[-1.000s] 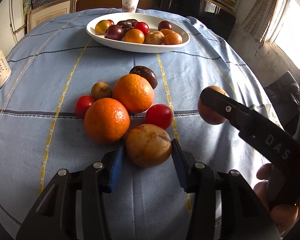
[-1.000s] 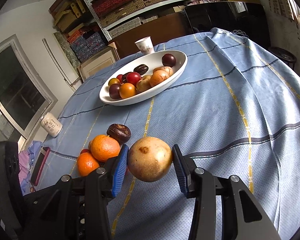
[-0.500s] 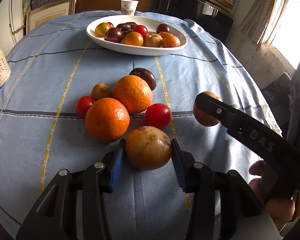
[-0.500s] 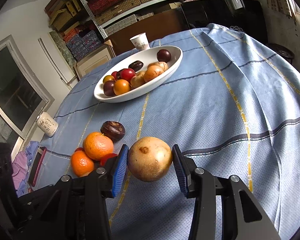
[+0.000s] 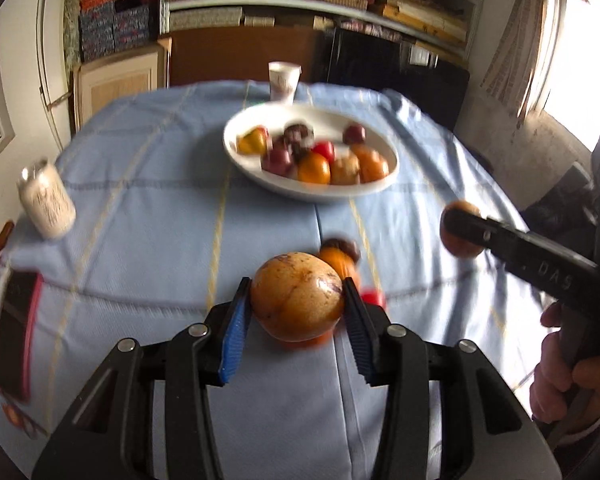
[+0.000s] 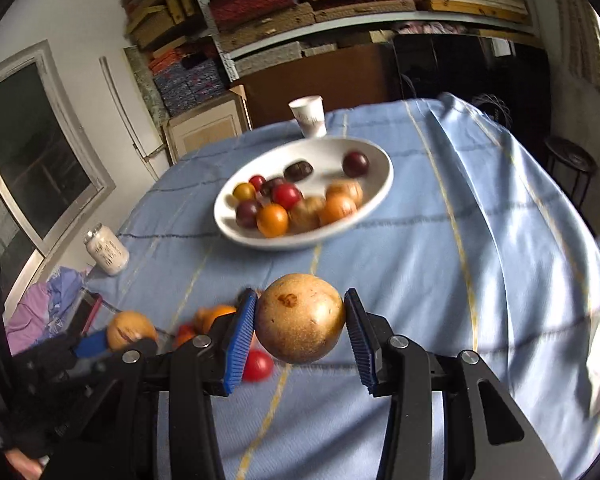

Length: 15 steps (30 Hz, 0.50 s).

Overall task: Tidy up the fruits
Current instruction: 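Carry the onion onto the plate with the right tool while the left tool places its fruit there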

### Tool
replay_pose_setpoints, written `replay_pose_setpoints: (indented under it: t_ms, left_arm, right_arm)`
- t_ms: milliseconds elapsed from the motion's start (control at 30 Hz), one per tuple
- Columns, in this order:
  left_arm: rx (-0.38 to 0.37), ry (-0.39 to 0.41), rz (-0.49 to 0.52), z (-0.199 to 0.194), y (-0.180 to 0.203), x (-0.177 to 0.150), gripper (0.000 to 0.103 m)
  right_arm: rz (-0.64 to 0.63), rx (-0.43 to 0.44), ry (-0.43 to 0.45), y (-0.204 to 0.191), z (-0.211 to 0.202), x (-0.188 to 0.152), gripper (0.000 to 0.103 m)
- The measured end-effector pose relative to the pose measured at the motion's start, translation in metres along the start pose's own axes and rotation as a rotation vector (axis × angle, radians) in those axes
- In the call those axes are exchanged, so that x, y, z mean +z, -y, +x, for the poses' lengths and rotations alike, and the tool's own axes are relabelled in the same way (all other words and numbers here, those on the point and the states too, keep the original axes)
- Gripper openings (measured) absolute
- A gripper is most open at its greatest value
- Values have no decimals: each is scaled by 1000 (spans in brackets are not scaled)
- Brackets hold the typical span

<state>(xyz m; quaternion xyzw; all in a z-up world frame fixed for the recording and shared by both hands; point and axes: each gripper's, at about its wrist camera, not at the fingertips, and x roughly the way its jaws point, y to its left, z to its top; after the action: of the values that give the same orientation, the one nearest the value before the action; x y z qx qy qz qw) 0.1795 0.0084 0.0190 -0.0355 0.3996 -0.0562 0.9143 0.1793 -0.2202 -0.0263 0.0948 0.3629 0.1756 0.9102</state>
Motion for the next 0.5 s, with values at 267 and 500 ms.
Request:
replay_pose_setpoints:
  t_ms: [267,500]
  left_arm:
    - [-22,67,-65,33,-24,71,44]
    - [-6,89,-67,103,-27,111,44]
  right_arm:
    - [26,-5,94,1,37,52,45]
    - [43,-56,97,14,98,78,45]
